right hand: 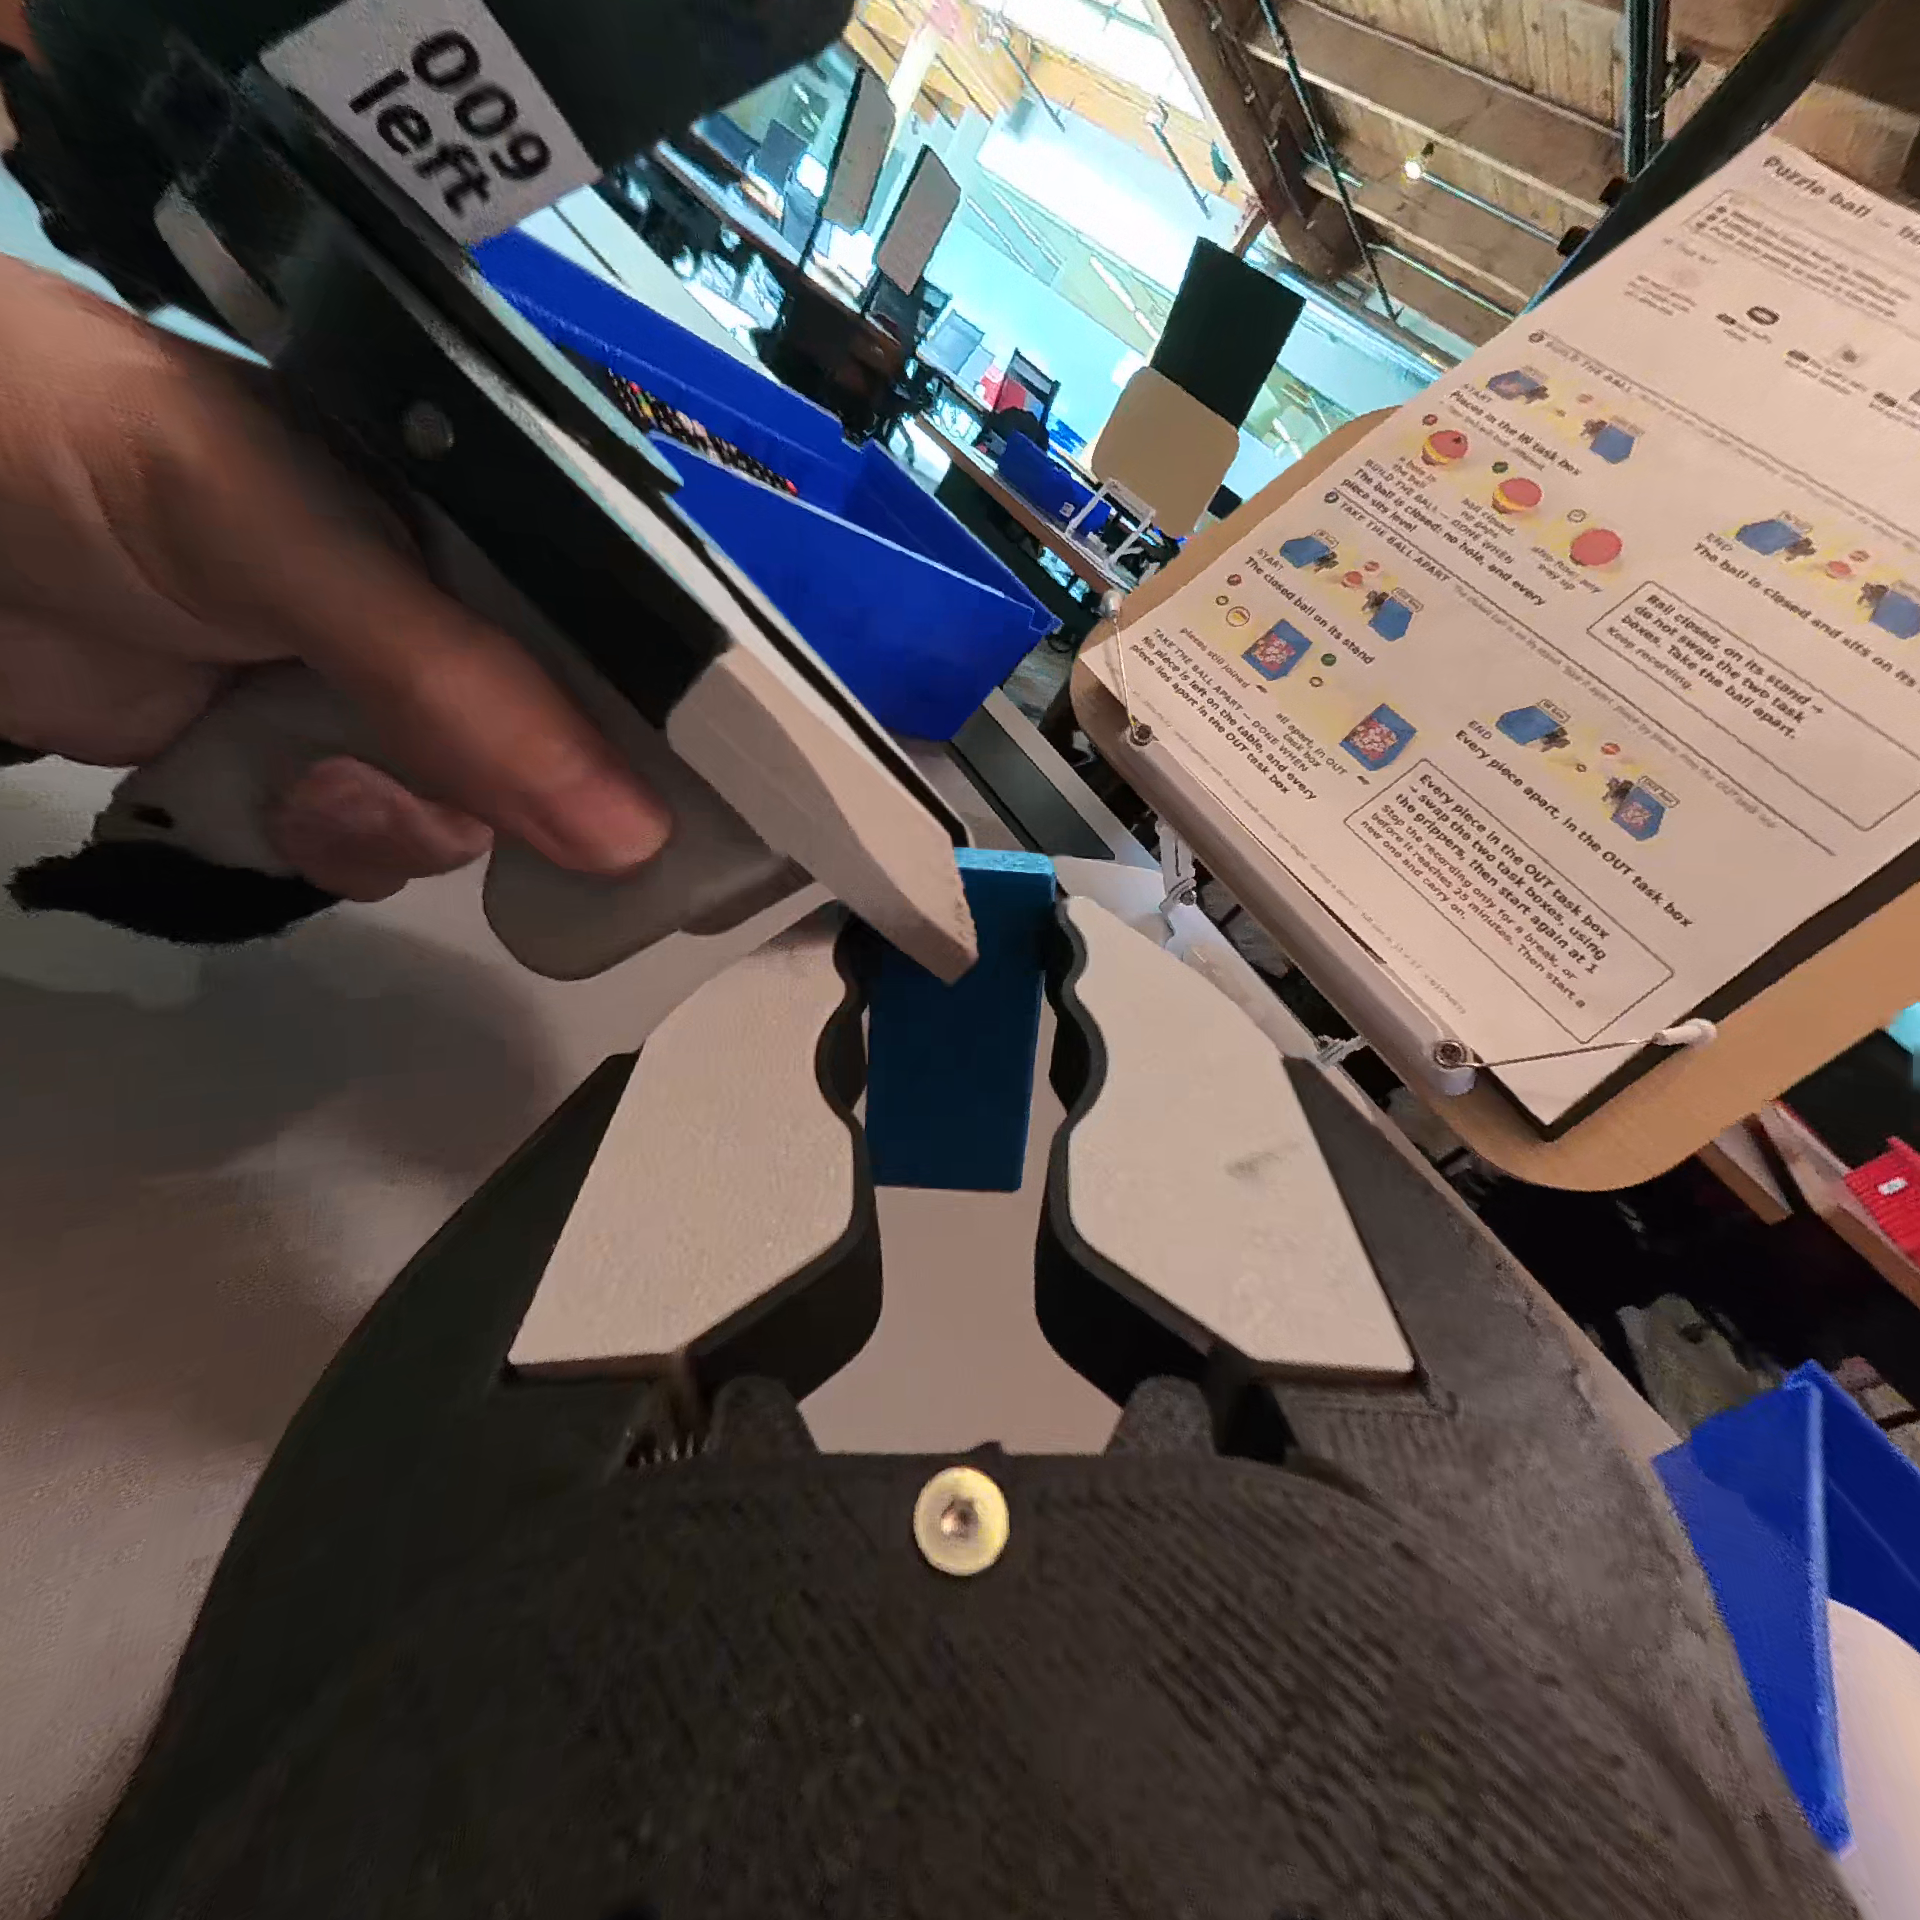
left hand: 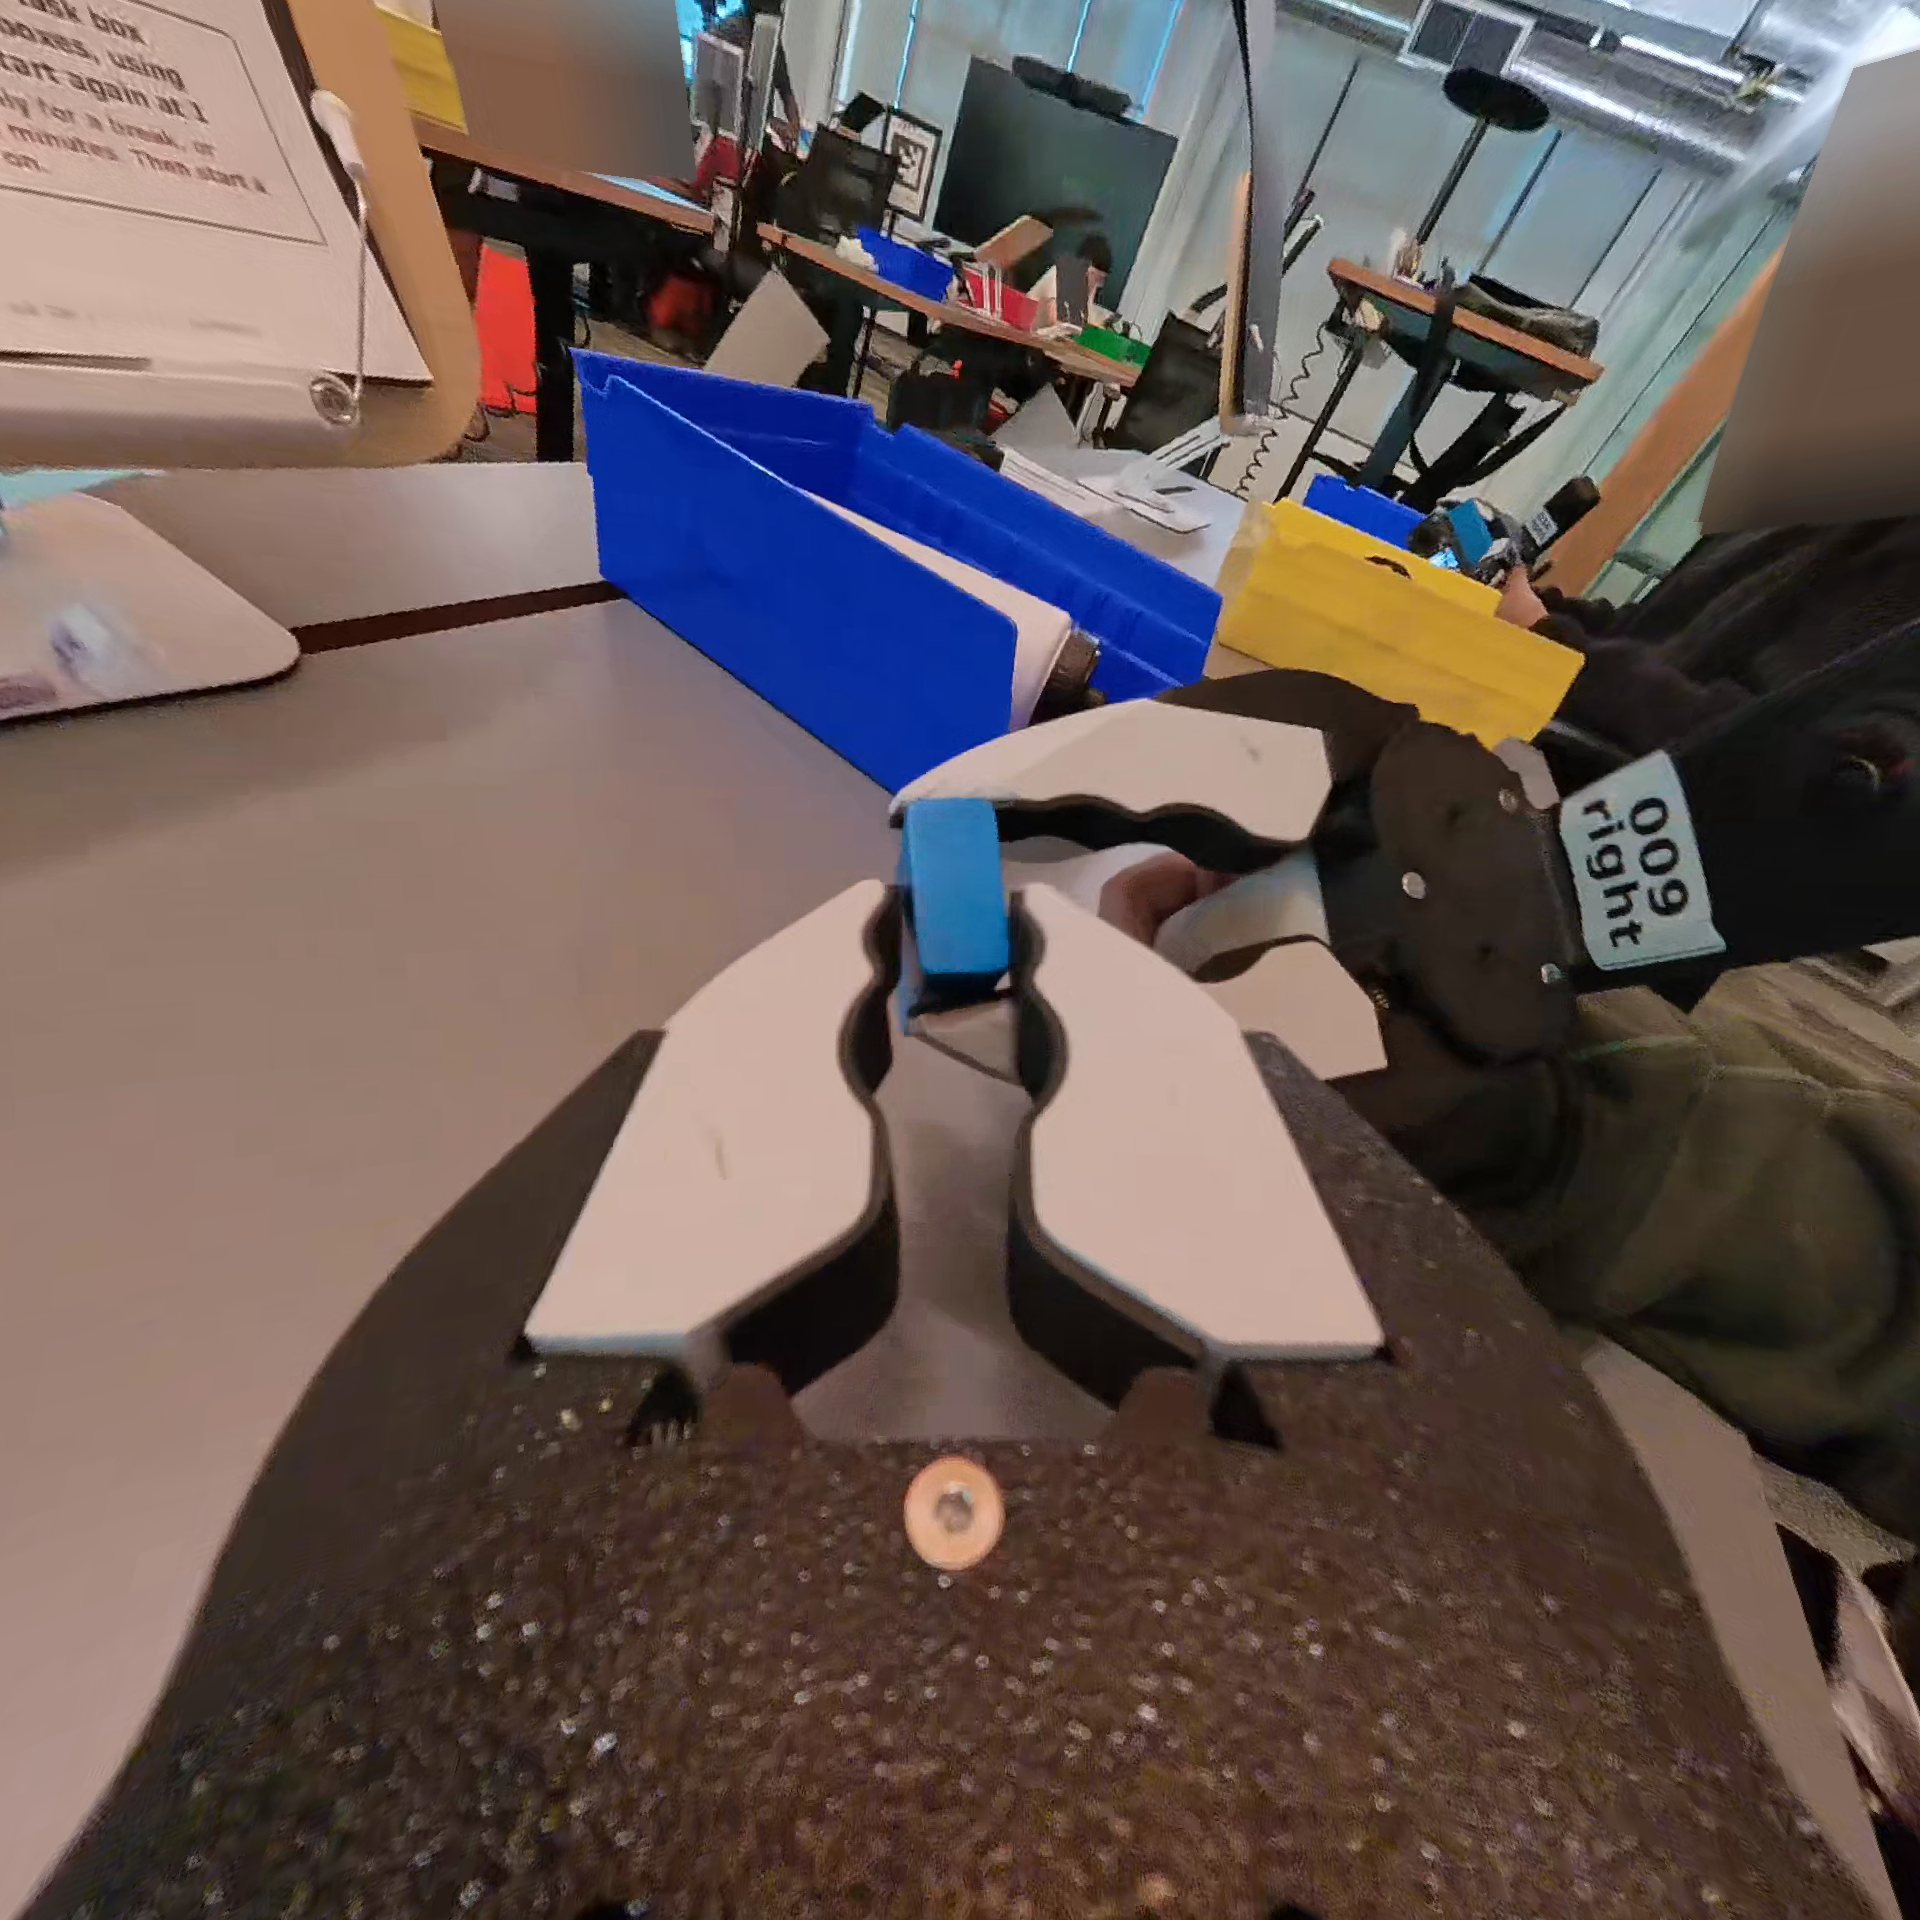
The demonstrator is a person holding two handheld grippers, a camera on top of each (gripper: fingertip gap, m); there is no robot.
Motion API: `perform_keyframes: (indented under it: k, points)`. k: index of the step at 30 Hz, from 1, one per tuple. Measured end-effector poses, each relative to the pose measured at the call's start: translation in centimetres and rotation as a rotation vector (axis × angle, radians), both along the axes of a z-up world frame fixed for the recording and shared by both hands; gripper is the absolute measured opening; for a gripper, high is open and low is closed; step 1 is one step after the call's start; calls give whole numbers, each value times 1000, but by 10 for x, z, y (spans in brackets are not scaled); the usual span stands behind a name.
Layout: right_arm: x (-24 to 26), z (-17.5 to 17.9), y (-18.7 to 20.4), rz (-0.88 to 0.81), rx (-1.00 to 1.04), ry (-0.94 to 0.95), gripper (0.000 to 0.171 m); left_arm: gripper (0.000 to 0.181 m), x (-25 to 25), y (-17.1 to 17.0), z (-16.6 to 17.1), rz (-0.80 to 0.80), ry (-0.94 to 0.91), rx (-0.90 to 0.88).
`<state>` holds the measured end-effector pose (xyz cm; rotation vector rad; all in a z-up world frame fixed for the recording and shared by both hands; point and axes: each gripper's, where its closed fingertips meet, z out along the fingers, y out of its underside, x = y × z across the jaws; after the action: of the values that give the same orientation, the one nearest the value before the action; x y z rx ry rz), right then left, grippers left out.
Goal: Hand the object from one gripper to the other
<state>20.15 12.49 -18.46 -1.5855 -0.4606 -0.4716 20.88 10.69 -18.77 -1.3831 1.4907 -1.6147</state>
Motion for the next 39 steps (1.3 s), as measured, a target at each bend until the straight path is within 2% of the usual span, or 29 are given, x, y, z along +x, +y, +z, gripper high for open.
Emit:
perform_keyframes:
  k: [3,6,9,12,15,16,17,20,24,26,28,31,33,35,39]
  points:
    - [1,-3,0,-7,-3,-37,37,16,0,1,-4,1,26,28]
    - [-2,-1,-2,66,7,70,41,16,-1,7,-1,4,7,-23]
    - [0,13,-7,175,77,334,48,16,-7,20,13,-22,-73,-198]
    - [2,27,-12,306,135,679,52,16,-21,23,35,-162,-217,-411]
    - [-3,37,-16,475,147,985,46,16,-34,15,47,-283,-359,-434]
    - [-8,40,-18,536,142,1041,38,15,-35,12,48,-293,-384,-417]
    - [-14,41,-19,588,128,1064,22,16,-35,11,48,-289,-396,-401]
    - [-17,41,-19,606,84,1067,17,15,-36,10,49,-297,-408,-400]
    - [-12,35,-18,595,0,1144,17,17,-30,11,38,-232,-358,-248]
    - [-8,30,-16,585,-54,1259,16,28,-29,12,32,-184,-362,-98]
    - [-7,25,-18,605,-115,1350,16,38,-30,12,27,-153,-371,94]
    - [-10,8,-20,586,-264,1378,16,62,-31,13,13,-120,-362,457]
    - [-14,-2,-23,573,-355,1383,16,67,-34,9,1,-143,-360,686]
    - [-18,-5,-25,595,-396,1425,16,61,-35,5,-7,-160,-371,813]
    - [-23,-10,-27,617,-450,1496,16,37,-35,0,-13,-209,-360,848]
